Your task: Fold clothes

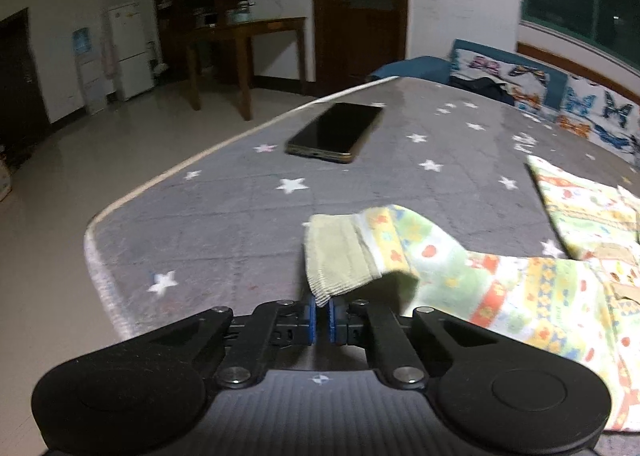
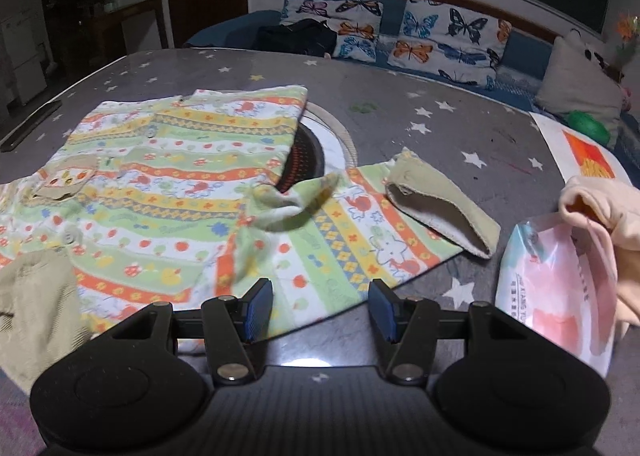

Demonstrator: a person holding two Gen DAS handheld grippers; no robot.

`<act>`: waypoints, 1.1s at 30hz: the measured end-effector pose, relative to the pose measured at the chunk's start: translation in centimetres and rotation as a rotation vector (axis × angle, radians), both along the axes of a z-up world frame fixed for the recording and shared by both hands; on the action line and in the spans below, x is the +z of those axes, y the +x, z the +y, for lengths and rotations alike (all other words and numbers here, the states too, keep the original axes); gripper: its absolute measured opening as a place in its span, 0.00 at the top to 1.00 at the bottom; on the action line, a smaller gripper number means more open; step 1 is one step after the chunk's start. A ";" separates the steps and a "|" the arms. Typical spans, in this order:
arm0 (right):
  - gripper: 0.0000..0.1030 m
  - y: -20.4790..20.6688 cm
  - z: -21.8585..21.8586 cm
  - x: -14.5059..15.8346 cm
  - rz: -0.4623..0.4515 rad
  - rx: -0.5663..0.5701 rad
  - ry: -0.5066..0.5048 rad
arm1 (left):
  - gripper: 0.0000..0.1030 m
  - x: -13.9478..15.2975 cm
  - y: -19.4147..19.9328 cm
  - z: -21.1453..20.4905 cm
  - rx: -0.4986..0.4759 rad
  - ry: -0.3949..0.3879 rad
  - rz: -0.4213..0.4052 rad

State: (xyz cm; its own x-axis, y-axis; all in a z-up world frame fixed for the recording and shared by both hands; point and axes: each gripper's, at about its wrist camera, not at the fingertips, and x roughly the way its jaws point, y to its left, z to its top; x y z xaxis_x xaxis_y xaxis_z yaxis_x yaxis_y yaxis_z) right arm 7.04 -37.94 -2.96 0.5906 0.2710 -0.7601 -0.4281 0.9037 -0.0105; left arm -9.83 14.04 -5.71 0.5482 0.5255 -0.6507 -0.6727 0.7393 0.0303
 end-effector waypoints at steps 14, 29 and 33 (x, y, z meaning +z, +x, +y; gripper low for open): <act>0.41 2.6 1.0 -0.2 -0.008 0.034 0.025 | 0.94 1.5 -3.2 2.0 0.111 0.052 0.031; 0.40 3.7 1.2 -0.5 -0.045 0.036 0.011 | 0.97 2.3 -3.7 2.4 0.106 0.073 0.065; 0.42 5.8 -0.1 -0.6 -0.036 -0.029 -0.013 | 0.94 2.6 -1.3 -0.6 -0.032 0.052 0.047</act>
State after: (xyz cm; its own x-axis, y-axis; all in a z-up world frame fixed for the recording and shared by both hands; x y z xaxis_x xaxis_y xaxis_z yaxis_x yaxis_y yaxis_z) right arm 12.80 -38.05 -3.52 0.6248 0.2435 -0.7418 -0.4007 0.9154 -0.0371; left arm -11.12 13.48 -3.12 0.5348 0.5423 -0.6480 -0.6460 0.7568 0.1002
